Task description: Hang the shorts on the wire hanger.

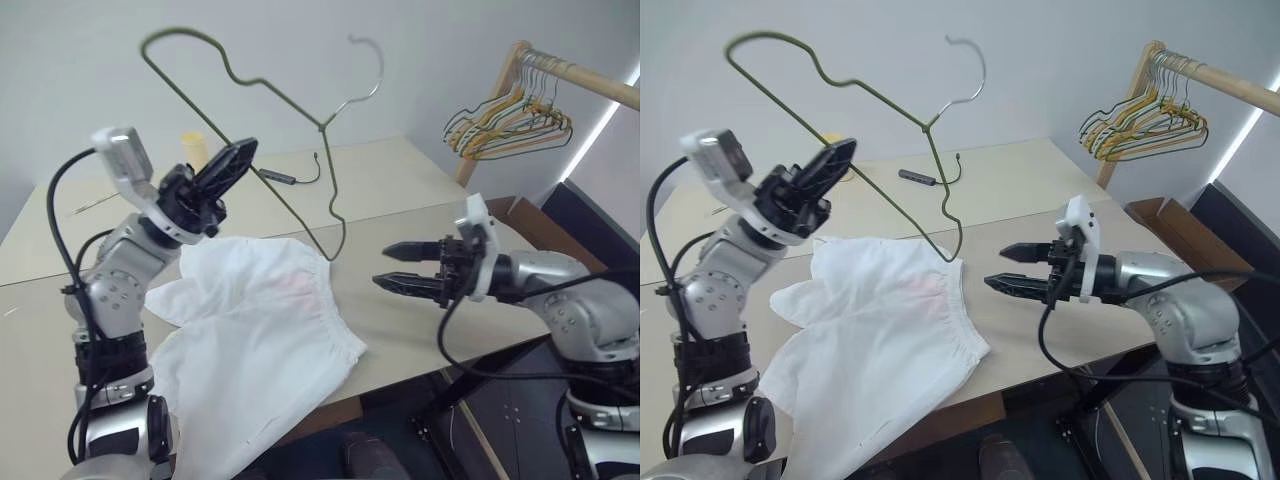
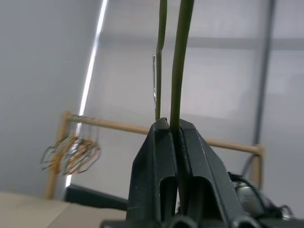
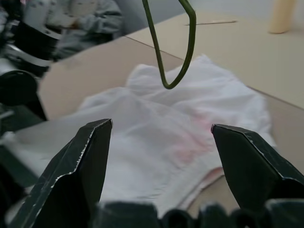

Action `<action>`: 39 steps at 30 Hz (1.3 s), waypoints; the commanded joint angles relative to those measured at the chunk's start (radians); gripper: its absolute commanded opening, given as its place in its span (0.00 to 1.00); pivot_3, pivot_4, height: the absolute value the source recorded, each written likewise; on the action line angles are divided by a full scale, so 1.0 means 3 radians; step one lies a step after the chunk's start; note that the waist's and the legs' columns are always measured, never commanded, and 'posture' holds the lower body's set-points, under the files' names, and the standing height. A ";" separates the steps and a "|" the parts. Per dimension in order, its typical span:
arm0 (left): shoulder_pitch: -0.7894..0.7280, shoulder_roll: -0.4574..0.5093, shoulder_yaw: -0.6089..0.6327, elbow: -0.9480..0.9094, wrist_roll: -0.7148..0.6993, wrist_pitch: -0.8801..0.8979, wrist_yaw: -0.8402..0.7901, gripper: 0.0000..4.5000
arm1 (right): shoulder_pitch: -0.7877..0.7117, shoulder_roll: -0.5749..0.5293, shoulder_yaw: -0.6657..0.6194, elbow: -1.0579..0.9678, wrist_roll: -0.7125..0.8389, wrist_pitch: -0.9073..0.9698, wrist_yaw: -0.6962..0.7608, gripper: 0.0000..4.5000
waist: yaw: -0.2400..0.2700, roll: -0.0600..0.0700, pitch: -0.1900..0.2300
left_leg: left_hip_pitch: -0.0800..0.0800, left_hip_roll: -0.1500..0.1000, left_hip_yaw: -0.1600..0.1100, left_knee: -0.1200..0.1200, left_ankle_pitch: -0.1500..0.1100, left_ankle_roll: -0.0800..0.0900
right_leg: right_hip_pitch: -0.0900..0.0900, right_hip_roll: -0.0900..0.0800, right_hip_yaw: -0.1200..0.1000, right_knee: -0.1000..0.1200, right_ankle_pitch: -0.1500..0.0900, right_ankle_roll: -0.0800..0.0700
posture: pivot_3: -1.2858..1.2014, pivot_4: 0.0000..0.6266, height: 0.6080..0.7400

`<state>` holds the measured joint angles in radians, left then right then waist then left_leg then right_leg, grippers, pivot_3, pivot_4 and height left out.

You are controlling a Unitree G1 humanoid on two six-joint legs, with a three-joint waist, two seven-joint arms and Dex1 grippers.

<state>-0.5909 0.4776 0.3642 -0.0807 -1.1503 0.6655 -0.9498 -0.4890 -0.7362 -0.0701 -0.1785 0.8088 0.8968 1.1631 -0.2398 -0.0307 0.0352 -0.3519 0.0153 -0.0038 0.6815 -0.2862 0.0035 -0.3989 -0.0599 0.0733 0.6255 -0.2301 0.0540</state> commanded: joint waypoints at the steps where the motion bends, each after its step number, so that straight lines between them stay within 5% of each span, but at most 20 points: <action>1: -0.0120 0.0050 0.0094 0.0108 -0.0213 0.0071 -0.0265 0.00 | -0.0164 -0.0050 0.0083 0.0124 0.0112 0.0095 0.0276 0.87 | -0.0002 0.0001 0.0000 | 0.0001 0.0000 0.0004 0.0000 0.0000 0.0000 | 0.0002 0.0000 0.0000 0.0000 0.0000 0.0001 | 0.43 0.00 1.00; 12: -0.0092 -0.0153 -0.0023 0.0076 -0.0203 0.0062 -0.0317 0.00 | -0.0704 0.0434 0.0251 0.0397 0.0128 0.0314 0.0055 0.87 | 0.0005 0.0001 0.0000 | -0.0011 0.0001 -0.0005 0.0002 0.0000 0.0000 | -0.0010 -0.0002 0.0006 0.0000 0.0013 -0.0019 | 0.42 0.00 1.00; 29: -0.0029 -0.0298 -0.0049 0.0025 -0.0136 -0.0012 -0.0278 0.00 | -0.0895 0.0499 0.0505 0.0400 0.0069 0.0373 0.0080 0.87 | -0.0004 0.0002 0.0001 | -0.0014 0.0001 -0.0005 0.0002 0.0000 0.0000 | -0.0015 -0.0002 0.0006 0.0003 0.0013 -0.0019 | 0.42 0.00 1.00; 39: -0.0004 -0.0307 -0.0051 0.0027 -0.0120 0.0003 -0.0285 0.00 | -0.0938 0.0561 0.0499 0.0507 -0.0007 0.0382 -0.0076 0.13 | -0.0006 0.0002 0.0001 | -0.0014 0.0001 -0.0005 0.0002 0.0000 0.0000 | -0.0015 -0.0002 0.0006 0.0003 0.0014 -0.0019 | 0.42 0.00 1.00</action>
<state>-0.5868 0.3826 0.3464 -0.0446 -1.1786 0.6787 -1.0304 -0.7389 -0.5704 0.1063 -0.0240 0.8037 1.0057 1.1494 -0.2418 -0.0303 0.0354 -0.3560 0.0155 -0.0055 0.6821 -0.2862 0.0034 -0.4034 -0.0606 0.0751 0.6264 -0.2260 0.0484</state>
